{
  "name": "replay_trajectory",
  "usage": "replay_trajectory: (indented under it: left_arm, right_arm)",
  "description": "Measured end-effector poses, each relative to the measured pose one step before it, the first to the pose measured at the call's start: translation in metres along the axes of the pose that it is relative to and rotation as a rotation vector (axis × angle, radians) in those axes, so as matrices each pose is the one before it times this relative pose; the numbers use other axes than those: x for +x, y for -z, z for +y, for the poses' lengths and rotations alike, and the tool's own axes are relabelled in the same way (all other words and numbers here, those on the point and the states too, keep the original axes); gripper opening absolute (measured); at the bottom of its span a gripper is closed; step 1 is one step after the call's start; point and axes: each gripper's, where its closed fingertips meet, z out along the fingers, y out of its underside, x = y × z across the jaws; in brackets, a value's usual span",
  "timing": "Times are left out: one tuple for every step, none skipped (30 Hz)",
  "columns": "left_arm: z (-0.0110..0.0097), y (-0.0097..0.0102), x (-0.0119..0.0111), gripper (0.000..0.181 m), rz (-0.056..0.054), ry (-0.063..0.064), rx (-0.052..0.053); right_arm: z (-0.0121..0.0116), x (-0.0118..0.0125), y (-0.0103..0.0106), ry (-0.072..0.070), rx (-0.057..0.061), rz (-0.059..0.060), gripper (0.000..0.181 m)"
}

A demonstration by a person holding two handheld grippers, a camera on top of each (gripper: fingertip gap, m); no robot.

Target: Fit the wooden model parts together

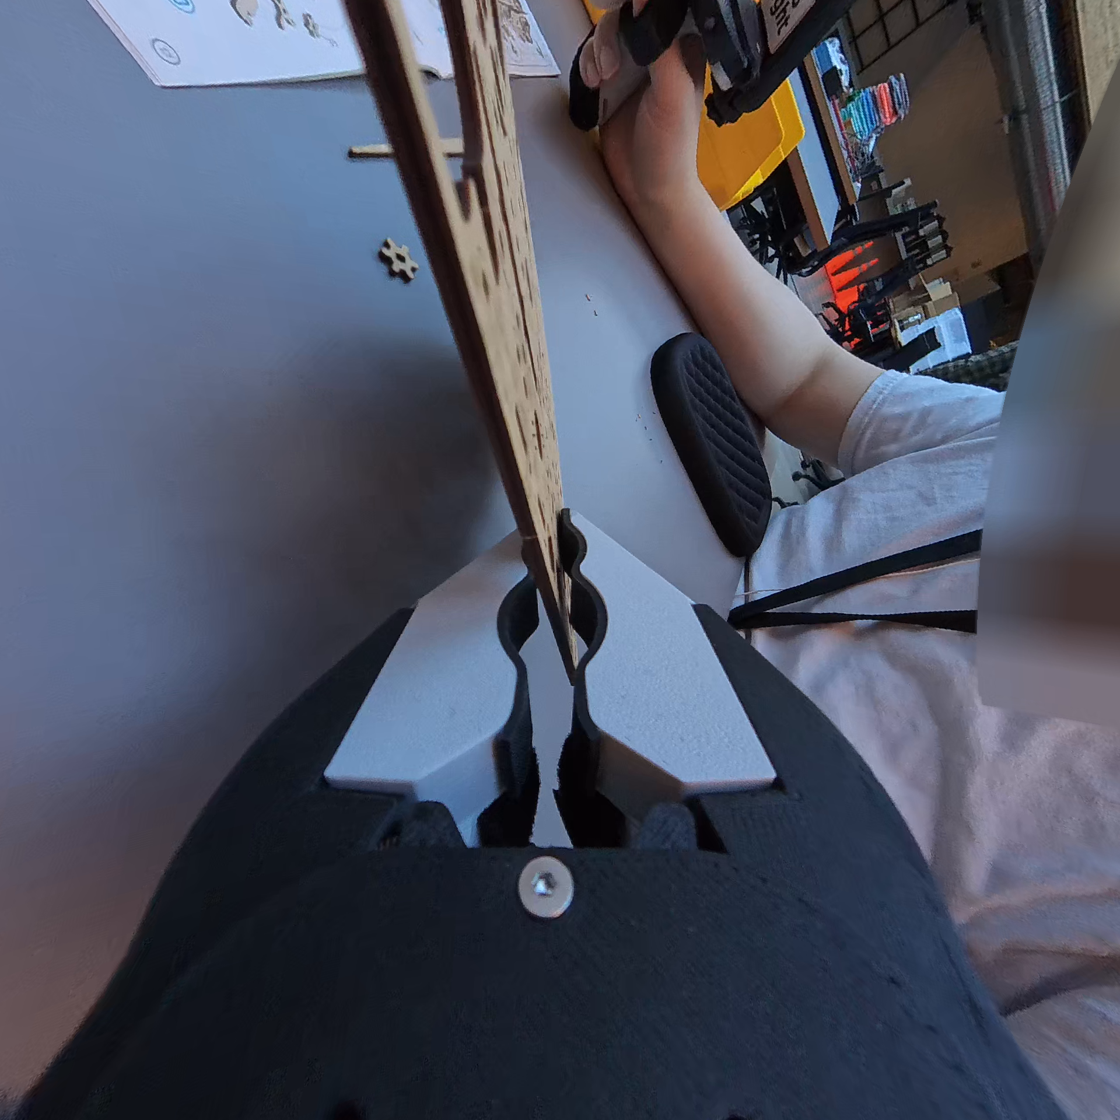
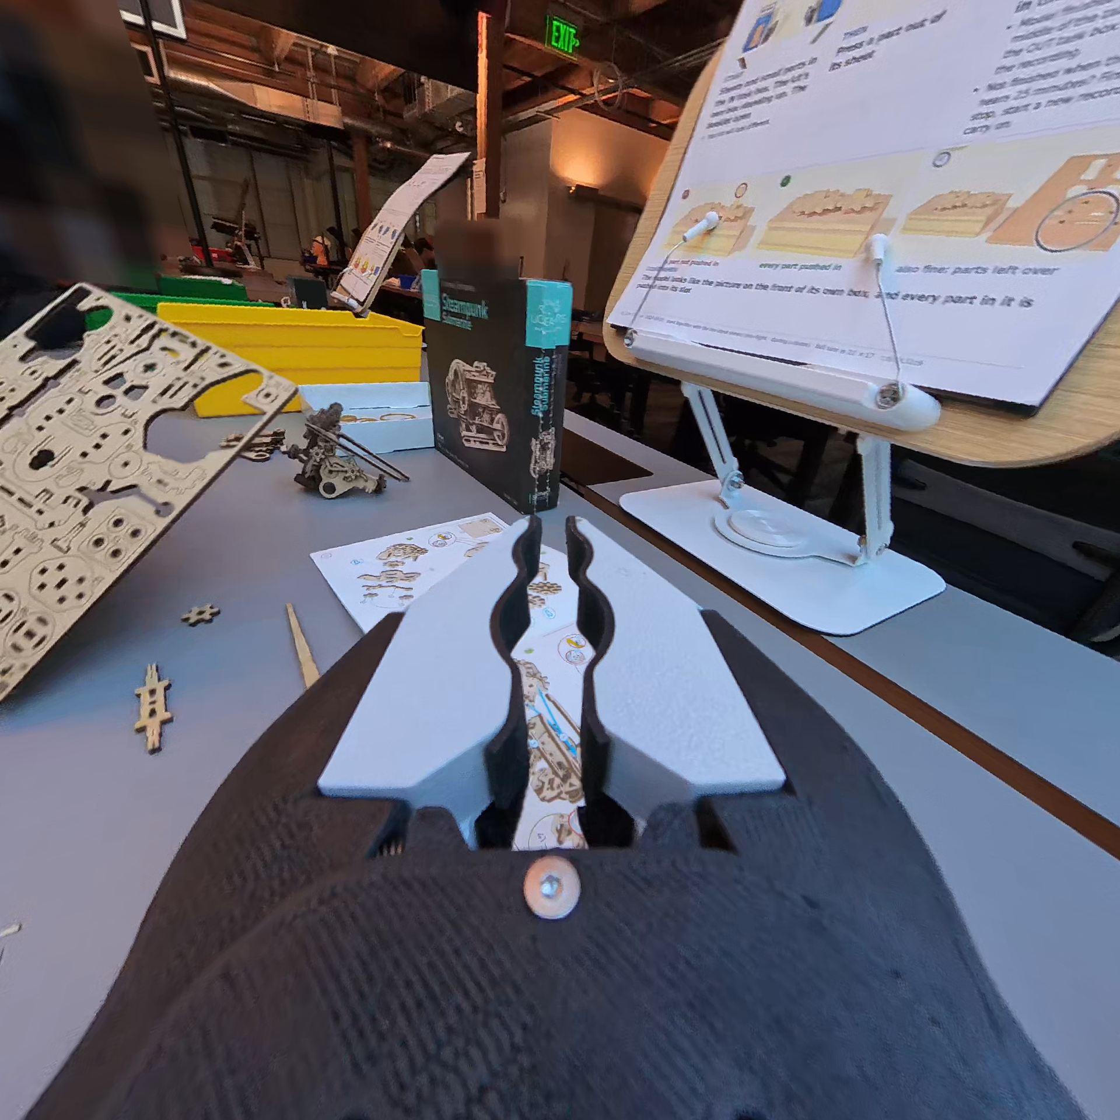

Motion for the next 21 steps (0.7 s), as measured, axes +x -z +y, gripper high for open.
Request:
replay_trajectory:
  left_arm:
    - [-0.00136, 0.00229, -0.00081, 0.000, -0.0034, -0.0001, 0.0123]
    - [-0.00143, 0.00255, -0.00069, 0.000, -0.0030, -0.0003, 0.0142]
    - [-0.00111, 0.00276, -0.00119, 0.000, -0.0070, -0.0010, 0.0133]
    - [-0.00093, 0.00292, -0.00176, 0.000, -0.0112, -0.0022, 0.0140]
    - [-0.00141, 0.00305, -0.00161, 0.000, -0.0105, -0.0039, 0.0168]
    - [-0.00168, 0.00300, -0.00135, 0.000, -0.0094, -0.0056, 0.0202]
    - [-0.00265, 0.00314, -0.00092, 0.000, -0.0069, -0.0079, 0.0245]
    - [-0.00374, 0.00311, 0.00003, 0.000, -0.0014, -0.0111, 0.0288]
    - [-0.00449, 0.00301, 0.00009, 0.000, -0.0006, -0.0137, 0.0292]
    - [-0.00556, 0.00274, -0.00076, 0.000, -0.0081, -0.0189, 0.0299]
    - [-0.00660, 0.00232, -0.00080, 0.000, -0.0109, -0.0258, 0.0315]
    - [-0.00756, 0.00164, -0.00088, 0.000, -0.0117, -0.0299, 0.0297]
    - [-0.00834, 0.00073, -0.00090, 0.000, -0.0128, -0.0322, 0.0288]
    - [-0.00923, -0.00026, -0.00013, 0.000, -0.0080, -0.0312, 0.0309]
    - [-0.01041, -0.00150, 0.00153, 0.000, 0.0024, -0.0264, 0.0355]
    - [-0.01144, -0.00264, 0.00310, 0.001, 0.0124, -0.0216, 0.0478]
    - [-0.01128, -0.00361, 0.00418, 0.001, 0.0236, -0.0145, 0.0524]
    - [-0.01029, -0.00435, 0.00386, 0.000, 0.0275, -0.0095, 0.0468]
    - [-0.00821, -0.00528, 0.00235, 0.000, 0.0242, -0.0073, 0.0366]
    - [-0.00547, -0.00603, 0.00101, 0.000, 0.0211, -0.0042, 0.0186]
    - [-0.00441, -0.00607, -0.00209, 0.000, 0.0042, -0.0071, 0.0106]
  right_arm:
    - [-0.00157, -0.00668, 0.00029, 0.0405, -0.0019, -0.0360, 0.006]
    - [-0.00030, -0.00773, -0.00027, 0.0525, -0.0144, -0.0463, 0.006]
    - [0.00247, -0.00871, -0.00037, 0.0435, -0.0383, -0.0579, 0.006]
    - [0.00217, -0.00698, 0.00025, 0.0331, -0.0433, -0.0468, 0.006]
    - [-0.00148, -0.00097, 0.00182, 0.0304, -0.0216, -0.0040, 0.006]
    - [-0.00417, 0.00434, 0.00367, 0.0404, -0.0013, 0.0330, 0.006]
    - [-0.00452, 0.00822, 0.00466, 0.0425, -0.0010, 0.0570, 0.006]
    - [-0.00384, 0.00881, 0.00448, 0.0392, -0.0084, 0.0559, 0.006]
    - [-0.00241, 0.00886, 0.00353, 0.0332, -0.0181, 0.0521, 0.006]
    - [-0.00128, 0.00841, 0.00255, 0.0240, -0.0197, 0.0454, 0.006]
    - [-0.00121, 0.00584, 0.00190, 0.0083, -0.0082, 0.0257, 0.006]
    - [-0.00079, 0.00177, 0.00144, -0.0211, 0.0049, 0.0033, 0.006]
    - [0.00008, -0.00135, 0.00163, -0.0514, 0.0198, -0.0045, 0.007]
    - [0.00128, -0.00524, 0.00189, -0.0653, 0.0362, -0.0125, 0.007]
    - [0.00365, -0.01066, 0.00177, -0.0526, 0.0416, -0.0334, 0.007]
    - [0.00691, -0.01472, -0.00040, 0.0007, 0.0192, -0.0560, 0.006]
    - [0.00949, -0.01170, -0.00486, 0.0392, -0.0349, -0.0489, 0.007]
    - [0.01007, -0.01045, -0.00623, 0.0354, -0.0794, -0.0507, 0.012]
    - [0.00513, -0.01363, -0.00568, 0.0326, -0.0491, -0.0682, 0.015]
    - [0.00264, -0.01824, -0.00538, 0.0172, -0.0147, -0.0928, 0.015]
    - [0.00321, -0.01844, -0.00544, 0.0027, -0.0142, -0.0957, 0.014]
